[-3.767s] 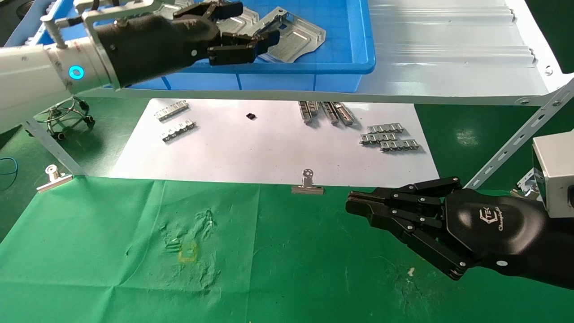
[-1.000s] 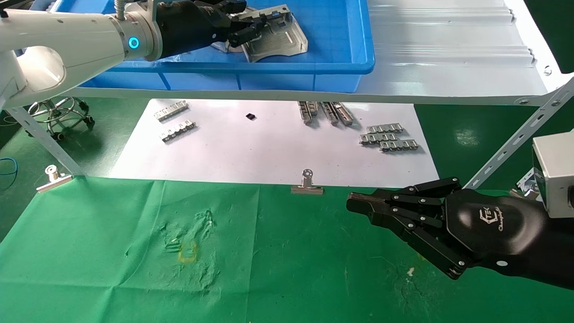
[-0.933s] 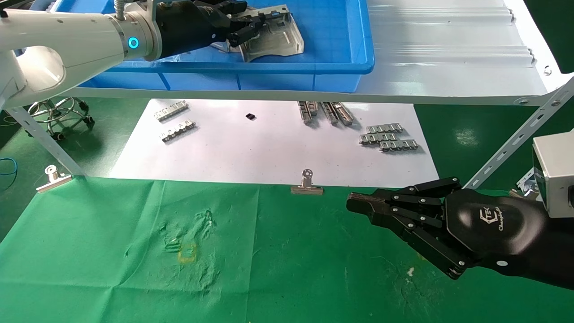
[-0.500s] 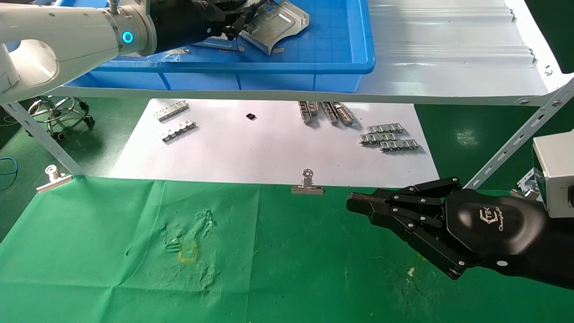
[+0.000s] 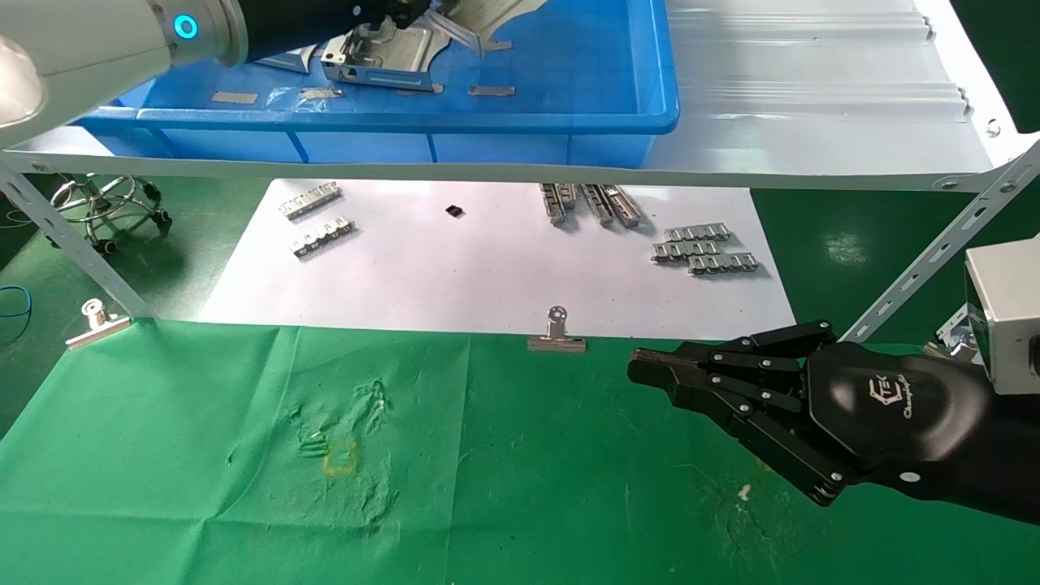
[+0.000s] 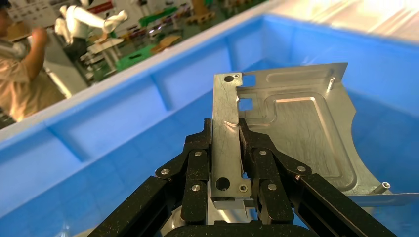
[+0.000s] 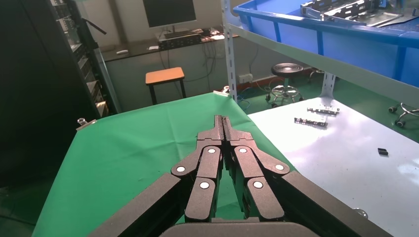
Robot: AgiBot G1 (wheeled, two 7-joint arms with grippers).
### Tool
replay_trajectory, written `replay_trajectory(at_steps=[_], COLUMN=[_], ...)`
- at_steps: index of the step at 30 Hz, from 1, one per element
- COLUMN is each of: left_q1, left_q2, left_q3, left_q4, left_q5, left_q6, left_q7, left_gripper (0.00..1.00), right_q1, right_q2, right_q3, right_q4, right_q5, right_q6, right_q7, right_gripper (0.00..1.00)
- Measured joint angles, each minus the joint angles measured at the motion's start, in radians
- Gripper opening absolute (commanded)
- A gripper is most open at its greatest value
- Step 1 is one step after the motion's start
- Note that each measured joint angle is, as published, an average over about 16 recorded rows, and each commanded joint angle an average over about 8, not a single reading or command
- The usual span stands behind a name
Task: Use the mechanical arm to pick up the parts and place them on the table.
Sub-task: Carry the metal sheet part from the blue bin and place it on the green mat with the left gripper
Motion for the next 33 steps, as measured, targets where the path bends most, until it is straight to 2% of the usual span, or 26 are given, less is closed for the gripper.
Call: replay_trajectory(at_steps=[21,27,33], left_q1=[-0.008,-0.004,0.017], left_q2=[-0.236,-0.300,-0.364], left_q3=[-0.046,-0.037,-0.012], left_q4=[-0.002,-0.026,-0.096], left_q5=[-0.080,-0.077,-0.079], left_q6=[0.560,0.662,0.714], left_q7=[0.178,0.237,0.287], left_gripper=[0.00,0.00,0.00], right_q1=[0.000,0.000,0.000], right_q2=[0.000,0.000,0.000], right_q3=[0.000,0.000,0.000], right_q4=[0.000,0.000,0.000], right_q5=[0.000,0.000,0.000], right_q6=[0.000,0.000,0.000], right_q7=[0.000,0.000,0.000], right_gripper=[0.00,0.00,0.00])
